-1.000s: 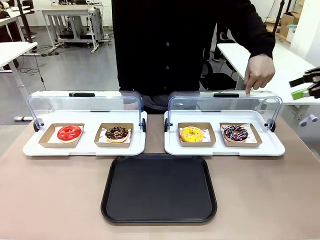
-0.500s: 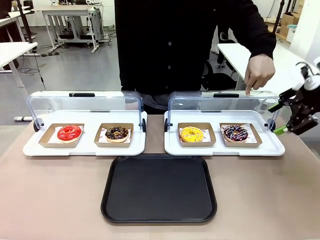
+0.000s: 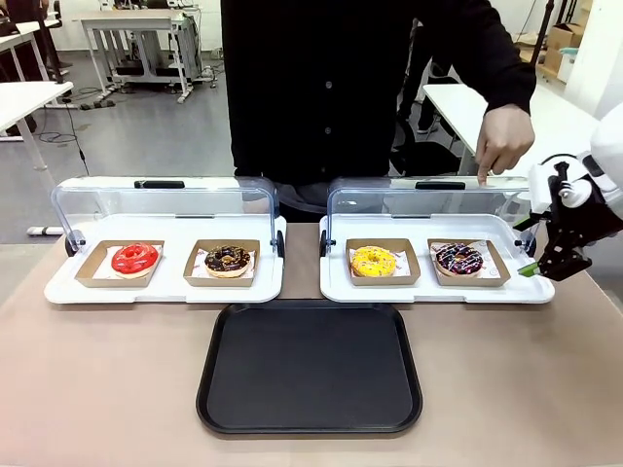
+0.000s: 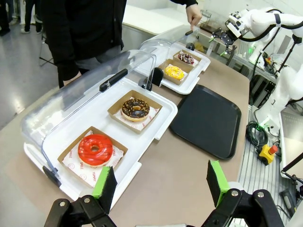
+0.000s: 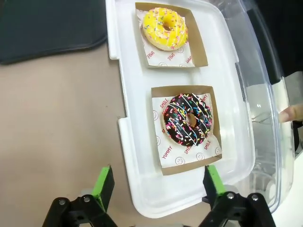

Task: Move the fourth donut from the left to the tray.
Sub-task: Pick up the Paper togo box containing the Donut indicated by the person and place it on the Handle tray.

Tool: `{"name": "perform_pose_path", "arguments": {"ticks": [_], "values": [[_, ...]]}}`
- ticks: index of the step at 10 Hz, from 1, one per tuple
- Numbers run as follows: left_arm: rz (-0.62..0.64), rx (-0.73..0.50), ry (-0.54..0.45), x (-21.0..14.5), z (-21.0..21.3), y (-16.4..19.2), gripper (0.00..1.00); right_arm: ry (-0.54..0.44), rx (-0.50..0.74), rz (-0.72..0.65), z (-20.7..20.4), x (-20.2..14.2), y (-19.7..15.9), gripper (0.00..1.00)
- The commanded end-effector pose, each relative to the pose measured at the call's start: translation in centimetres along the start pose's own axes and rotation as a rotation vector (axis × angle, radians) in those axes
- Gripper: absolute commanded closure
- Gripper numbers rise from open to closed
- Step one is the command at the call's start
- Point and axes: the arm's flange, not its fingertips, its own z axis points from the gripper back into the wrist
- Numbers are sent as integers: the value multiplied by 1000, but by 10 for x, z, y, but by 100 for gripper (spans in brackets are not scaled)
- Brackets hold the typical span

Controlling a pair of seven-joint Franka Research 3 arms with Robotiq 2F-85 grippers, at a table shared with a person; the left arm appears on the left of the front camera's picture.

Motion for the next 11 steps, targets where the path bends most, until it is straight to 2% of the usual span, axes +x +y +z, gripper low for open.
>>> {"name": "perform_pose_path", "arguments": {"ticks": [1,4,11], "values": [[-23,-5,-26,1,1,1,0,-12,16,-6,7,2,2,0],[-23,-5,-26,1,1,1,0,-12,4,-1,4,-2,0,0],[-23,-5,-26,1,1,1,0,157,65,42,-51,-3,-20,0]]}}
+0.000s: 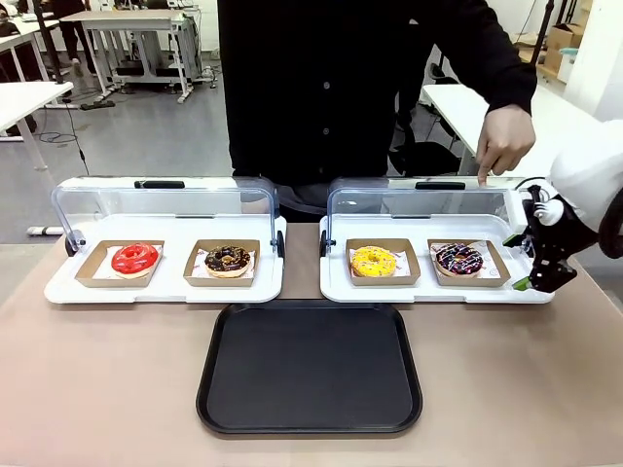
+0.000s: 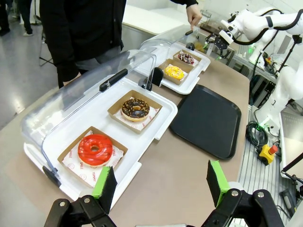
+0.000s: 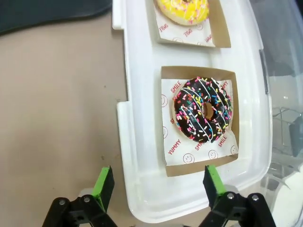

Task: Move the fourth donut from the left to the tray.
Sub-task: Pick up the Paper togo box containing the Donut indicated by the person and place it on the Handle tray.

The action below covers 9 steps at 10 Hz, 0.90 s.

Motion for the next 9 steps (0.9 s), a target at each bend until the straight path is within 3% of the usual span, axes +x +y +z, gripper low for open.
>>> {"name": "perform_pose_path", "arguments": {"ticks": [1,9], "values": [[-23,-5,-26,1,1,1,0,63,-5,-9,-9,7,-21,0],[-23,-5,-26,1,1,1,0,128,38,4,-58,2,-38,0]]}}
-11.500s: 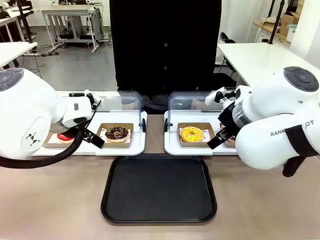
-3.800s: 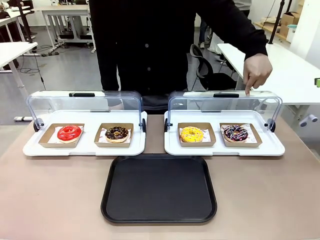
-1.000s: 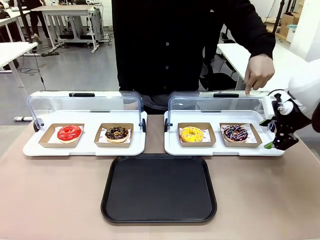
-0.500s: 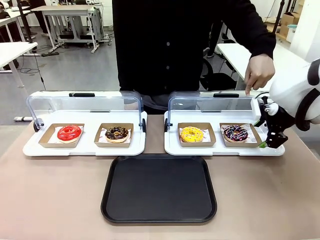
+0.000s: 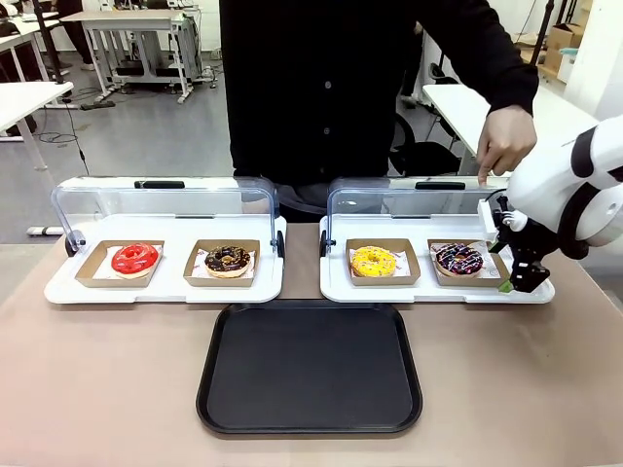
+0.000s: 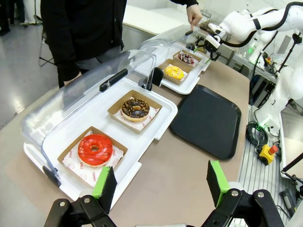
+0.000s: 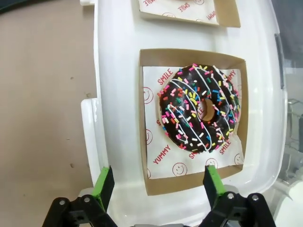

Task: Move the fourth donut from the left to the tray.
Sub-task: Pick up the Paper togo box containing the Donut indicated by the person and place it on the Handle tray.

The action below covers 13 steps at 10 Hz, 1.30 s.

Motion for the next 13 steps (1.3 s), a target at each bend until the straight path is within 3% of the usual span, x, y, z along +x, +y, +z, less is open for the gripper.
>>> {"name": "perform_pose_path", "arguments": {"ticks": [1,5,6,7,8,9,10,13], "values": [[-23,-5,-26,1,1,1,0,41,-7,-1,-7,2,-10,0],[-23,-5,-26,1,1,1,0,50,-4,-12,-19,-1,-13,0],[-23,-5,-26,1,1,1,0,54,4,-17,-17,-2,-14,59],[-23,-5,-26,1,1,1,0,56,13,-18,-18,-3,-14,59],[-23,-5,-26,1,1,1,0,61,21,-18,-17,-4,-14,100],[-23,-5,-26,1,1,1,0,65,32,-18,-18,-3,-13,61],[-23,-5,-26,1,1,1,0,69,44,-15,-18,-3,-13,100],[-23,-5,-26,1,1,1,0,88,68,-11,-18,-3,-12,100]]}}
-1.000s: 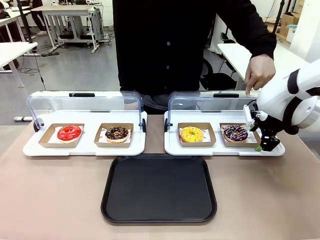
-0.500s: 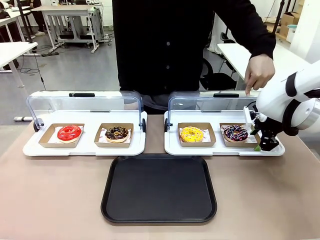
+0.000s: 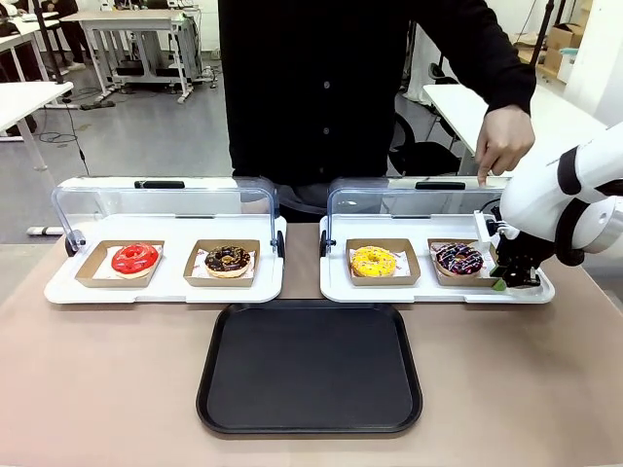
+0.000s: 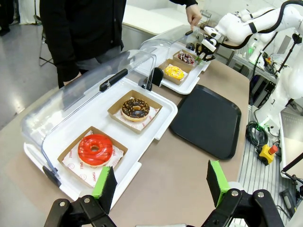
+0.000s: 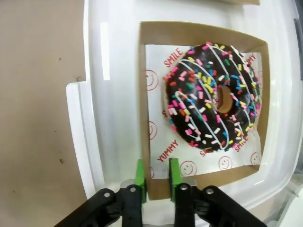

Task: Move the fourth donut from the left to the tray.
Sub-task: Pick up the Paper togo box containing the Donut indicated by the person and place it on the Handle tray.

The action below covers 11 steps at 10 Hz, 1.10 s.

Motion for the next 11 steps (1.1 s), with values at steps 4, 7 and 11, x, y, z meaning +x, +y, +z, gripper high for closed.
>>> {"name": "perform_pose_path", "arguments": {"ticks": [4,7,11], "values": [[-23,-5,-26,1,1,1,0,20,31,20,3,3,-8,100],[-23,-5,-26,1,1,1,0,2,12,8,1,1,-2,100],[-23,-5,-26,1,1,1,0,2,-85,-13,30,18,15,98]]}}
